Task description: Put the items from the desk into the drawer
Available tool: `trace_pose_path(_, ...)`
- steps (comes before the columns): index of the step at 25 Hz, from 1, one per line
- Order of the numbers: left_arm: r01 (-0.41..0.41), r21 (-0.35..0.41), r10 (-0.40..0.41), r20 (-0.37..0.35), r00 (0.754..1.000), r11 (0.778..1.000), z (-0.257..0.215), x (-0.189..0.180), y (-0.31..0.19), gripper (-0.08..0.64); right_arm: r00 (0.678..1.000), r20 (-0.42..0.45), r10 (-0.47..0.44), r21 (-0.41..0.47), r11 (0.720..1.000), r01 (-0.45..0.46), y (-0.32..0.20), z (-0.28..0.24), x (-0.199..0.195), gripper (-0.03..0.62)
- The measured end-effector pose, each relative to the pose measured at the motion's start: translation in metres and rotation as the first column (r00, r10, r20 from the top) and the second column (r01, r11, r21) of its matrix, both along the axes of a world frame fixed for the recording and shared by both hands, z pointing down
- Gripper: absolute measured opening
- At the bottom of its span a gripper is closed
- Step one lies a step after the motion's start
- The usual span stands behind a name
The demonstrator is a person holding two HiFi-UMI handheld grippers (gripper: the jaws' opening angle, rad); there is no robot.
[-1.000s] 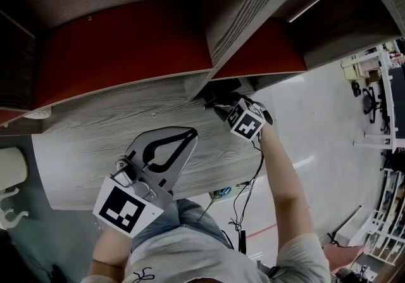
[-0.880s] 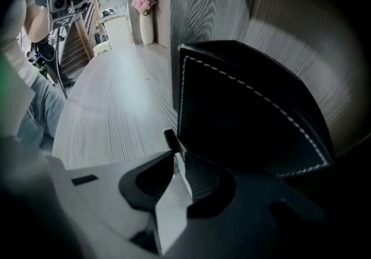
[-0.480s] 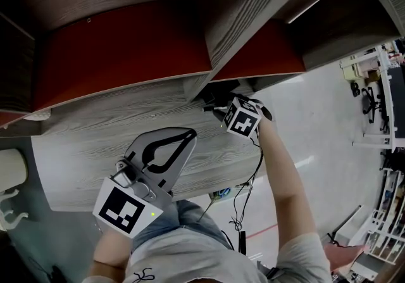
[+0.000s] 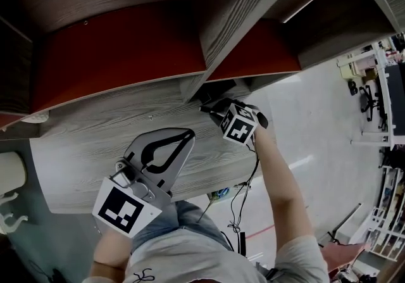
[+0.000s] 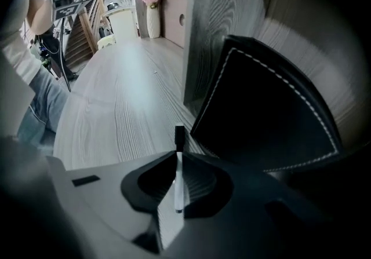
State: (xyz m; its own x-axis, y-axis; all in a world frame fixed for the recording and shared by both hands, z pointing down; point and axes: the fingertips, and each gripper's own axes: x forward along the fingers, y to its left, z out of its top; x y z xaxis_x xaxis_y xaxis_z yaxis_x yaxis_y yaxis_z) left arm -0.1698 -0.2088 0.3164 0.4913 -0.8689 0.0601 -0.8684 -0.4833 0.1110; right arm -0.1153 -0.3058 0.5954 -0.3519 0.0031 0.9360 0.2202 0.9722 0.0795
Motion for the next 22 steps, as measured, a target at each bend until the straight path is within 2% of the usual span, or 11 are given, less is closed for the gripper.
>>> trace_pose_path(6,-0.014,0.002,0.014,0.004,1.0,1.0,-0.004,0.01,0.003,0.011,0.993,0.103,0.055,0.042,0.997,-0.06,0.007,-0.015,0.011,0.041)
trace_pose_path(11,-0.037,0.01,0.037,0.006,0.999,0.999,-0.011,0.023,0.008,0.011,0.969,0.217,0.121,0.046,0.99,-0.134,0.011,-0.047,0.014,0.041)
trace_pose_path(17,-0.066,0.03,0.066,0.001,0.998,0.997,-0.02,0.045,0.016,0.011,0.904,0.385,0.187,0.039,0.975,-0.218,0.024,-0.105,0.021,0.041)
trace_pose_path(22,-0.112,0.035,0.112,0.008,0.994,0.993,-0.023,0.073,0.028,0.011,0.819,0.524,0.234,0.017,0.958,-0.285,0.048,-0.153,0.041,0.041)
